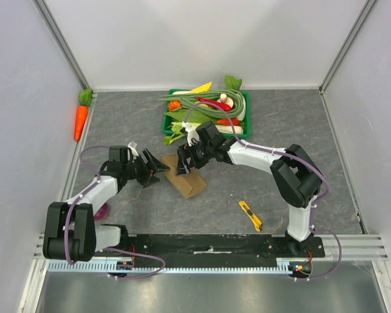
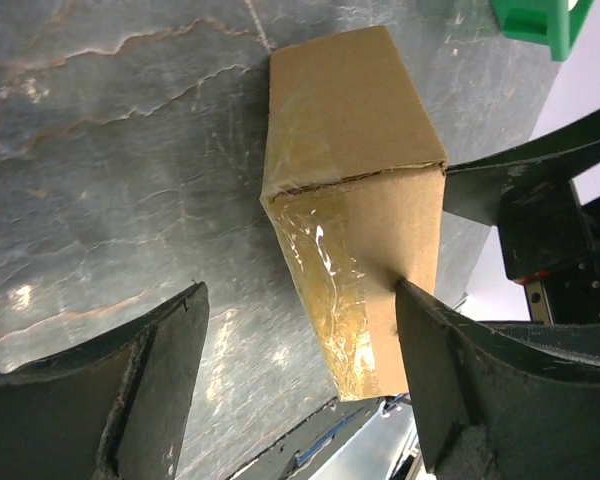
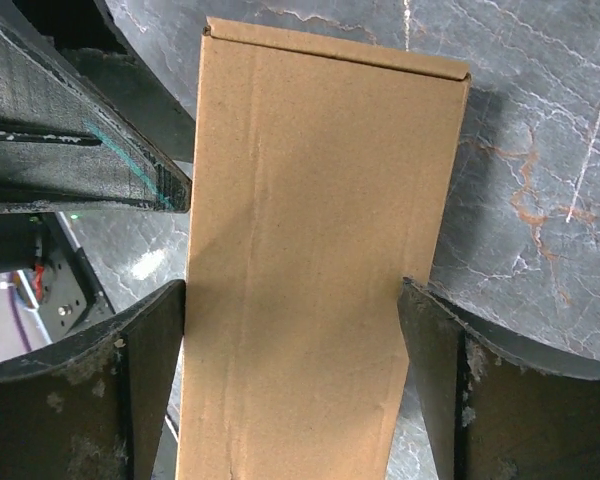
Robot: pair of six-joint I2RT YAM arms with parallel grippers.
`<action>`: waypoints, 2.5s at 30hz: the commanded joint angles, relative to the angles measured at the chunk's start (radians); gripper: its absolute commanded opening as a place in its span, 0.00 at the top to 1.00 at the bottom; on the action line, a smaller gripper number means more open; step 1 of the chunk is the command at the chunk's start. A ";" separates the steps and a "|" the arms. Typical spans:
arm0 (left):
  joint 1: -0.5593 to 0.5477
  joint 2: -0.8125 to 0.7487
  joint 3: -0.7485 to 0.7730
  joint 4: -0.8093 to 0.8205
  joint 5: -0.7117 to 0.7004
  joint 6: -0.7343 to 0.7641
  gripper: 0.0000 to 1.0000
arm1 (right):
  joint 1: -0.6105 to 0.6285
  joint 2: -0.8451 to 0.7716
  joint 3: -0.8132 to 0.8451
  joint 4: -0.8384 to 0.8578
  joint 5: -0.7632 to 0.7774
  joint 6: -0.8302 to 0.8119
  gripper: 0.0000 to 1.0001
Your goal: Unpack the express box
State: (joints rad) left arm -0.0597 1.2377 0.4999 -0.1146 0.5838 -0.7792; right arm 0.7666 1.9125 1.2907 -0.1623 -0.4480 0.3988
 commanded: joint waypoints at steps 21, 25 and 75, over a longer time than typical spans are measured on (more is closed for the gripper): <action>-0.192 0.201 0.327 -0.038 -0.093 -0.118 0.34 | -0.096 -0.223 -0.137 0.055 0.185 0.141 0.03; -0.212 0.221 0.374 -0.079 -0.096 -0.129 0.35 | -0.096 -0.296 -0.126 0.011 0.252 0.094 0.02; -0.088 -0.060 0.345 -0.477 -0.483 0.133 0.13 | 0.045 -0.093 -0.076 0.116 0.062 0.392 0.46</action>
State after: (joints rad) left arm -0.1516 1.2030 0.8650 -0.5858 0.0921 -0.6857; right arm 0.8097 1.8065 1.2541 -0.2253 -0.2211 0.6704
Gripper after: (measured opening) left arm 0.870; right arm 0.599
